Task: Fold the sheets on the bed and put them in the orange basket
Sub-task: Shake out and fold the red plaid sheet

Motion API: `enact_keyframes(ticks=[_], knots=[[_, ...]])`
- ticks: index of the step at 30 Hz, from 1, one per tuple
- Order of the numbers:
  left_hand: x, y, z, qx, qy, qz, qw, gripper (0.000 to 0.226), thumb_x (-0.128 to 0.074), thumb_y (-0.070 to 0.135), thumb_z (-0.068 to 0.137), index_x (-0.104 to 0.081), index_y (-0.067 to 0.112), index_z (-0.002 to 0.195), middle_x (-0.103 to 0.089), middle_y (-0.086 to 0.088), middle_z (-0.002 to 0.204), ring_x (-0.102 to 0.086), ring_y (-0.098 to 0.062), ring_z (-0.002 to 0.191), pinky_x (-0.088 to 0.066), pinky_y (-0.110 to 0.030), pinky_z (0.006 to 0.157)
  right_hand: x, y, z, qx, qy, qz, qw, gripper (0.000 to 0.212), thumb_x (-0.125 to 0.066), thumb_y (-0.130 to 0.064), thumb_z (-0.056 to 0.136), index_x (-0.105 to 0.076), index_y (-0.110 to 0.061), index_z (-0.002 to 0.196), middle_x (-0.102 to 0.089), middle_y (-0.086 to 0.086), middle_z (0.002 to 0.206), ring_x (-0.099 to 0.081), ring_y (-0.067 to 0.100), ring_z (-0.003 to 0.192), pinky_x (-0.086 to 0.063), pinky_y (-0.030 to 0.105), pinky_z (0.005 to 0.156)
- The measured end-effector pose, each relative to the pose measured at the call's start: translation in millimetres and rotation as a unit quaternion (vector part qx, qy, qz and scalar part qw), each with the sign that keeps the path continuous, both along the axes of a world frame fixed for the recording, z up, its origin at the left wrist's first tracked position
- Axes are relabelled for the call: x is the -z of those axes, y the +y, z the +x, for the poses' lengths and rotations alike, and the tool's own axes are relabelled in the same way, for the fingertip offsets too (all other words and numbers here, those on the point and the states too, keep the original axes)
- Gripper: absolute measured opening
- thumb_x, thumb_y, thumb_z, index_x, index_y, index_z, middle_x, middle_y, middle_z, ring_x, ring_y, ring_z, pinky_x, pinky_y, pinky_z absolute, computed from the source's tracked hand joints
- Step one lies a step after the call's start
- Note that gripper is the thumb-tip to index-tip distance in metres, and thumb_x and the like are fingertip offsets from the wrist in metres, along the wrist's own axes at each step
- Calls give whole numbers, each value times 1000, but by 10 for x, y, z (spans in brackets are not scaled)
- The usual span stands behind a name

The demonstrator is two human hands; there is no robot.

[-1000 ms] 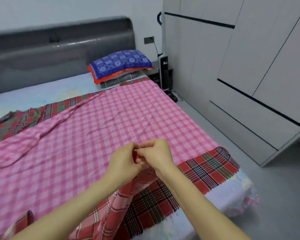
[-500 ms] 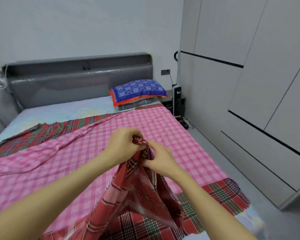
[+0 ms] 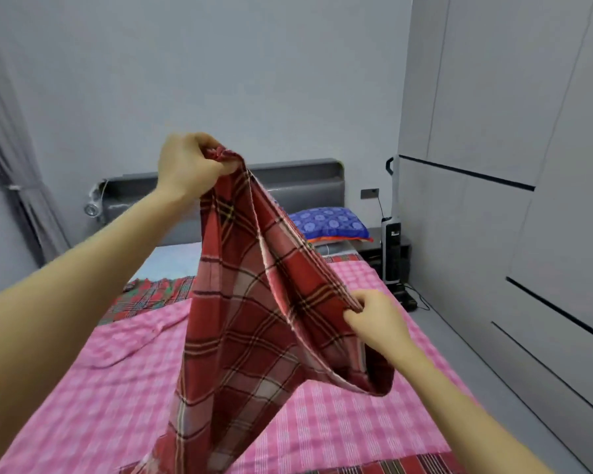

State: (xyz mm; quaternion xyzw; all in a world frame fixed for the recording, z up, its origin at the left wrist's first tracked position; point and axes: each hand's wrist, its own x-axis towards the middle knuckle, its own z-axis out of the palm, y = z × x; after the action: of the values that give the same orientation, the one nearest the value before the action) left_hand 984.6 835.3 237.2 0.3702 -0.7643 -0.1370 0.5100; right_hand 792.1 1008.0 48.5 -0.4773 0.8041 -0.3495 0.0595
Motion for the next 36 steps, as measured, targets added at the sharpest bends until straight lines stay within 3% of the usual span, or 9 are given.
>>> enact_keyframes(ticks=[4, 9, 13, 17, 20, 25, 27, 31, 36], knots=[[-262, -185, 80, -29, 64, 19, 997, 17, -78, 21, 64, -67, 22, 77, -59, 4, 63, -58, -18, 69, -53, -39, 72, -150, 36, -200, 8, 57, 28, 998, 10, -58, -15, 77, -57, -22, 69, -50, -5, 58, -48, 23, 66, -36, 30, 54], [-393, -367, 182, -75, 117, 25, 990, 21, -79, 16, 66, -68, 18, 83, -63, -6, 79, -60, -18, 74, -55, -41, 78, -173, 133, -515, 3, 12, 17, 1000, 19, -58, -16, 81, -59, -29, 67, -60, -4, 64, -53, 18, 61, -37, 26, 51], [-369, -446, 254, -101, 101, 24, 989, 24, -80, 16, 67, -71, 11, 88, -61, -6, 74, -59, -18, 74, -54, -40, 77, -253, 249, -650, -90, -72, -95, 989, 32, -51, 3, 81, -64, -26, 85, -66, 0, 77, -61, 18, 56, -53, 34, 50], [-341, -499, 353, -126, 72, 30, 989, 27, -80, 18, 69, -70, 5, 91, -61, -8, 77, -57, -17, 74, -52, -38, 75, -427, 362, -754, -224, -129, -190, 947, 48, -49, 14, 86, -64, -30, 97, -65, 6, 93, -60, 23, 64, -50, 37, 53], [-314, -561, 417, -151, 69, 45, 985, 29, -80, 19, 69, -71, 6, 93, -67, -14, 86, -58, -18, 76, -52, -39, 77, -583, 380, -800, -264, -119, -188, 938, 37, -49, 15, 88, -69, -16, 88, -66, 3, 83, -54, 22, 56, -46, 26, 48], [-241, -558, 420, -171, 57, 44, 983, 28, -78, 18, 71, -70, 4, 94, -69, -18, 90, -57, -20, 75, -50, -37, 73, -680, 369, -811, -245, -22, -116, 962, 43, -47, 0, 79, -66, -33, 61, -64, -4, 61, -50, 7, 46, -41, 21, 48], [-227, -557, 418, -184, 56, 34, 981, 27, -77, 18, 73, -70, 4, 96, -69, -19, 95, -56, -20, 76, -45, -34, 70, -655, 414, -772, -270, 6, -93, 958, 25, -45, -20, 73, -63, -25, 56, -59, -1, 57, -50, 8, 47, -39, 22, 49], [-228, -547, 444, -195, 58, 36, 978, 28, -76, 18, 74, -70, 4, 98, -69, -19, 98, -61, -25, 82, -46, -33, 72, -528, 390, -728, -265, 123, -79, 953, 48, -57, -57, 77, -49, -16, 54, -49, -4, 55, -46, 15, 54, -34, 20, 51], [-240, -534, 546, -181, 73, 50, 979, 27, -79, 19, 71, -69, 2, 89, -63, -11, 81, -58, -22, 77, -52, -40, 75, -570, 93, -796, -103, 134, -170, 971, 45, -68, -13, 81, -36, -17, 50, -37, -5, 48, -33, 10, 47, -27, 23, 48]])
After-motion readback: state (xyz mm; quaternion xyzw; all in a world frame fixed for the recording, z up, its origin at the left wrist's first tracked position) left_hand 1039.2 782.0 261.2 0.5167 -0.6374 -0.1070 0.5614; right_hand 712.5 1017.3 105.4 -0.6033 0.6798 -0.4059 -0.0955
